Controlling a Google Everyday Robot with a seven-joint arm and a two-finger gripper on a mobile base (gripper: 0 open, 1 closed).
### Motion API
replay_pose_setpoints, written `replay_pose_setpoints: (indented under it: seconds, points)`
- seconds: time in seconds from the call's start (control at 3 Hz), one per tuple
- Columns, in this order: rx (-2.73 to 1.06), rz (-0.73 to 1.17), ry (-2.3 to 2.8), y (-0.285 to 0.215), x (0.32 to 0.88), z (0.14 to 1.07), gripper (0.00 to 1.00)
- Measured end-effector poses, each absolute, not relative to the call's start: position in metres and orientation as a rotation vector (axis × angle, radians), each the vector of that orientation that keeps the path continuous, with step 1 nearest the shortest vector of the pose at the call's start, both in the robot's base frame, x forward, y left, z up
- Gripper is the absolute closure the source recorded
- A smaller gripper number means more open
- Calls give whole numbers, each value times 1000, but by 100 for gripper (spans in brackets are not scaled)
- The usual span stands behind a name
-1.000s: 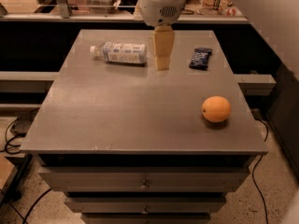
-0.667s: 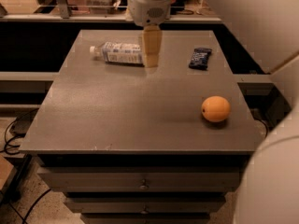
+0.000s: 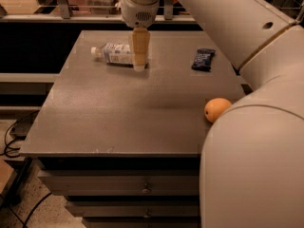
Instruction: Place blue plastic bottle upright
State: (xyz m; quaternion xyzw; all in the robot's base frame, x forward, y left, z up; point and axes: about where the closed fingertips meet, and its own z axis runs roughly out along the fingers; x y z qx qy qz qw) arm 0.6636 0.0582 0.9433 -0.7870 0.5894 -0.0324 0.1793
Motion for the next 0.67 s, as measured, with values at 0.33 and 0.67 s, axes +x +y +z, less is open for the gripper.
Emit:
replay_pose_setpoints:
  seconds: [0.33, 0.67]
  points:
    - [-2164, -65, 1705, 67, 682, 933, 0]
    - [-2106, -3, 1725, 81, 698, 924, 0]
